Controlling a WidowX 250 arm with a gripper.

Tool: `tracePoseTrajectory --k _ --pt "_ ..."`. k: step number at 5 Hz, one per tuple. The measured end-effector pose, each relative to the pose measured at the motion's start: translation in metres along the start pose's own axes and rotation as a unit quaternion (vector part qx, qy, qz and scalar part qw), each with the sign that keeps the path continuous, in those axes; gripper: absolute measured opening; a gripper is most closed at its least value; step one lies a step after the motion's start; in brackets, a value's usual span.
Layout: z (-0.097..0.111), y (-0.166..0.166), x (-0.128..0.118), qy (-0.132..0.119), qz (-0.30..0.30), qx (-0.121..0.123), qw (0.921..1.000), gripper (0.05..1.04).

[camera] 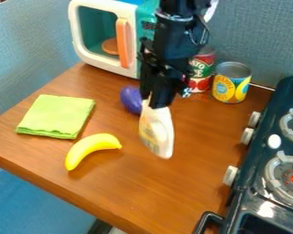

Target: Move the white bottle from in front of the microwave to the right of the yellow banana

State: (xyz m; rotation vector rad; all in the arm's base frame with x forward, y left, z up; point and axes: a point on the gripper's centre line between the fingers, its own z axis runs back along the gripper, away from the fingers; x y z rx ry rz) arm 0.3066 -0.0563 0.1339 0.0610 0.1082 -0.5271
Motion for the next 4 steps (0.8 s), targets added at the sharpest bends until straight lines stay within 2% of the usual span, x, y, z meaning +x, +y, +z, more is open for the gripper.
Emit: tracePoseTrajectory --k 2,4 --pt "-0.012 -0.009 0.004 0.010 -0.003 -0.011 0.9999 0.370" --pt "-0.038 -0.010 0.010 0.015 -0.005 -0.022 0.9996 0.370"
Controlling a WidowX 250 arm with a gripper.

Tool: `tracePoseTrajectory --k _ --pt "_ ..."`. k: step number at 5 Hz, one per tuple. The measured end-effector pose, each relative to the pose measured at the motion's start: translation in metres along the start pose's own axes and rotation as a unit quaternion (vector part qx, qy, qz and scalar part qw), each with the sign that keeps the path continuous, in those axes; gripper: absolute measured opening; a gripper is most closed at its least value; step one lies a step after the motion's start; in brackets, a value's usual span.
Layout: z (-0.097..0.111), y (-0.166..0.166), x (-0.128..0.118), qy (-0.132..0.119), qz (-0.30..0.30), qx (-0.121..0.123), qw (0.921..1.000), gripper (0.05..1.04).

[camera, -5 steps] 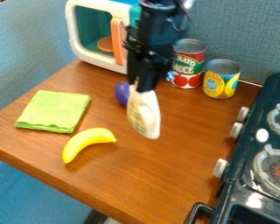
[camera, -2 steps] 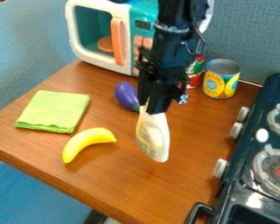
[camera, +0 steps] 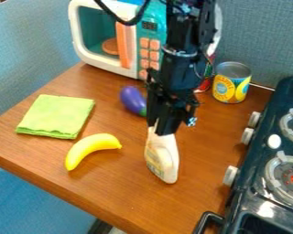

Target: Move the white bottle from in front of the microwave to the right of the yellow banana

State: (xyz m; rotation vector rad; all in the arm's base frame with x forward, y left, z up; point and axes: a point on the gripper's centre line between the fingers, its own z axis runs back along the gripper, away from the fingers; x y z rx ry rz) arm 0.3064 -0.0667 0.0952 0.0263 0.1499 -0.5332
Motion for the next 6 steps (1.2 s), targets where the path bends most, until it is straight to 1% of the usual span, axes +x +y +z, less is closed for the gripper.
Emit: tracePoseTrajectory --k 1,2,3,4,5,6 --pt "0.000 0.001 -0.001 0.001 0.001 0.000 1.0000 0.370" --pt "-0.001 0.000 -0.002 0.009 0.001 -0.004 1.0000 0.409" --pt "-0.001 0.000 -0.001 0.002 0.002 -0.013 0.9999 0.722" --pt "0.005 0.005 -0.006 -0.003 0.012 -0.019 0.9997 0.982" --pt "0.026 0.009 -0.011 -0.029 0.019 -0.023 0.9991 1.004" --pt "0.041 0.035 -0.022 -0.048 0.057 -0.032 0.9967 1.001"
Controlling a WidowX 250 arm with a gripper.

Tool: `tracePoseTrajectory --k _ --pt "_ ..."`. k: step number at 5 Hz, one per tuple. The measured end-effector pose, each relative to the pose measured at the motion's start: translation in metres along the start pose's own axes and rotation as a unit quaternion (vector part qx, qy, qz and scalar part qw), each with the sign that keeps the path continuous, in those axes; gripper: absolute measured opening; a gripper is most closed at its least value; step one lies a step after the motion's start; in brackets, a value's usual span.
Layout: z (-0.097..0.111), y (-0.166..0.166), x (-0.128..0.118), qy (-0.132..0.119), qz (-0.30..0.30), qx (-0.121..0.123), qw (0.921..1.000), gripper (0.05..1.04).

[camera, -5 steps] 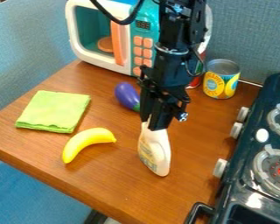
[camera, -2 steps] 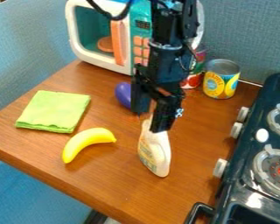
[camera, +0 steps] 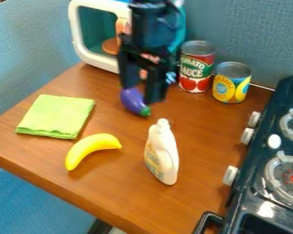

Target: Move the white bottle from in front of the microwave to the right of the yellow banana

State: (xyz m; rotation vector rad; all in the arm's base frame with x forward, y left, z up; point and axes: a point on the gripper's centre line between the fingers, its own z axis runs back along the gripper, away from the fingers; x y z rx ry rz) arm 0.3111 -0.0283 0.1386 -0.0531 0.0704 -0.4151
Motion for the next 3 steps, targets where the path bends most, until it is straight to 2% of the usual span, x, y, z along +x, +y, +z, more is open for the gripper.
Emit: tracePoseTrajectory --k 1,2,3 --pt "0.008 0.032 -0.013 -0.024 0.039 -0.020 0.9987 1.001" --pt "0.010 0.060 -0.022 -0.037 0.081 -0.002 0.9960 1.001" --pt "0.002 0.071 -0.027 -0.029 0.094 0.032 0.9946 1.001"
